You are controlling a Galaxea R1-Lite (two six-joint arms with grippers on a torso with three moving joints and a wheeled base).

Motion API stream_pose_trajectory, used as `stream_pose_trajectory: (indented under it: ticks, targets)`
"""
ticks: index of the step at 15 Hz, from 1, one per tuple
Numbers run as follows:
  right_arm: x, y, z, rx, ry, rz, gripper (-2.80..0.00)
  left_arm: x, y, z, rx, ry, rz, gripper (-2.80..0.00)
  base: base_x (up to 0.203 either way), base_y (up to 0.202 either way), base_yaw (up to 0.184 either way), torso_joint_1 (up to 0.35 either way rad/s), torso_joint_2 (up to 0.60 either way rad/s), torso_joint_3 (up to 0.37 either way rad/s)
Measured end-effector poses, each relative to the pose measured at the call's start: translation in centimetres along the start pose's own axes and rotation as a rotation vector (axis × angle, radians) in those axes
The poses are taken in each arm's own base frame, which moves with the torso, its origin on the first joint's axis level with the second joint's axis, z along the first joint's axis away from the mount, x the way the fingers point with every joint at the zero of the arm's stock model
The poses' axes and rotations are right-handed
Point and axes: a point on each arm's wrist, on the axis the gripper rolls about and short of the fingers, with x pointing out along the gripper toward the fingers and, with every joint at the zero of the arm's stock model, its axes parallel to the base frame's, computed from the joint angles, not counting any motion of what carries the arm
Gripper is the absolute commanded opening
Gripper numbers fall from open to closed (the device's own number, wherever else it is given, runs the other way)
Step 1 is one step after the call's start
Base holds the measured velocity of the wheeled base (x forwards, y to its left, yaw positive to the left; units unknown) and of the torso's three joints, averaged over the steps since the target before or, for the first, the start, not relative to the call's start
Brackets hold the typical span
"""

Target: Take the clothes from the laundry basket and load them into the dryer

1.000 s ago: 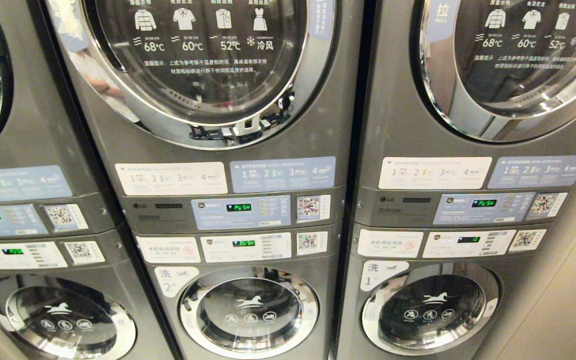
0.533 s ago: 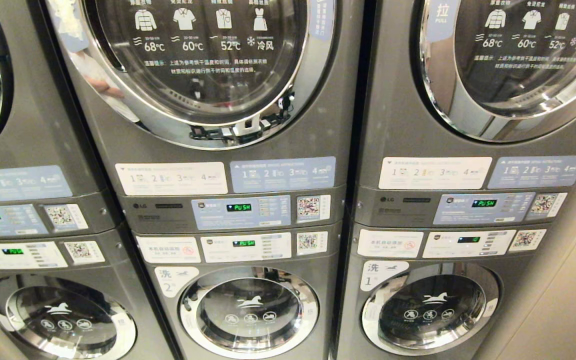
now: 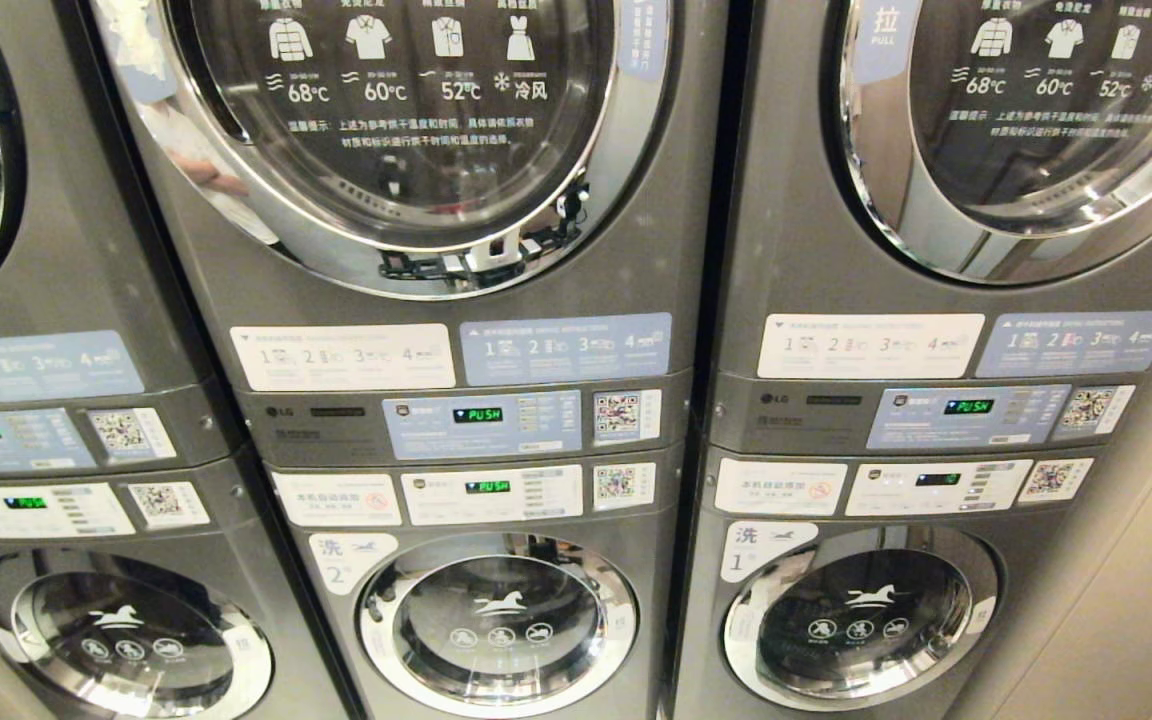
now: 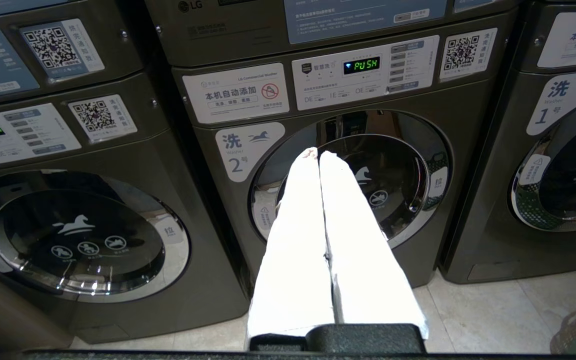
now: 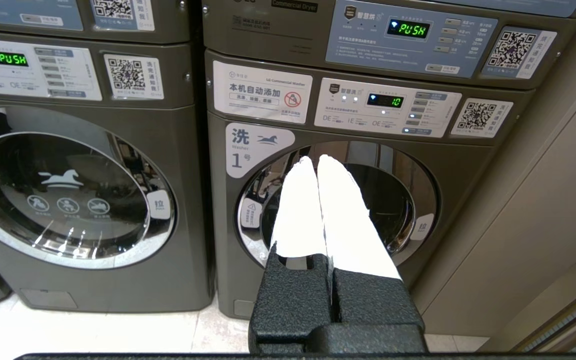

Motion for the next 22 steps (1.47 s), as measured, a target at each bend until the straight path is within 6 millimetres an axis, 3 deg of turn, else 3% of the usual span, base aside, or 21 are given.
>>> stream_pose_trajectory:
  ticks: [9, 13, 16, 19, 22]
  targets:
    - [0.0, 0.0, 0.0, -0.001, 0.000, 0.000, -2.80, 0.0, 0.0, 0.0, -0.003, 0.001, 0.000, -2.80, 0.151, 0.000, 0.001, 0.008, 0.00, 0.000]
    - [0.0, 0.0, 0.0, -0.001, 0.001, 0.000, -2.80, 0.0, 0.0, 0.0, -0.077, 0.002, 0.000, -2.80, 0.000, 0.000, 0.000, -0.006, 0.00, 0.001]
    - [0.0, 0.0, 0.0, 0.004, 0.000, -0.001, -2.80, -0.1, 0.0, 0.1, -0.014, -0.004, -0.016, -2.80, 0.000, 0.000, 0.000, 0.000, 0.00, 0.000]
    - [0.0, 0.0, 0.0, -0.001, 0.000, -0.001, -2.80, -1.2, 0.3, 4.0, 0.004, -0.110, -0.107, -2.80, 0.000, 0.000, 0.000, 0.000, 0.00, 0.000]
    - [0.0, 0.0, 0.0, 0.003, 0.000, -0.001, -2.80, -1.0, 1.5, 12.6, -0.083, -0.202, -0.151, -2.80, 0.000, 0.000, 0.000, 0.000, 0.00, 0.000]
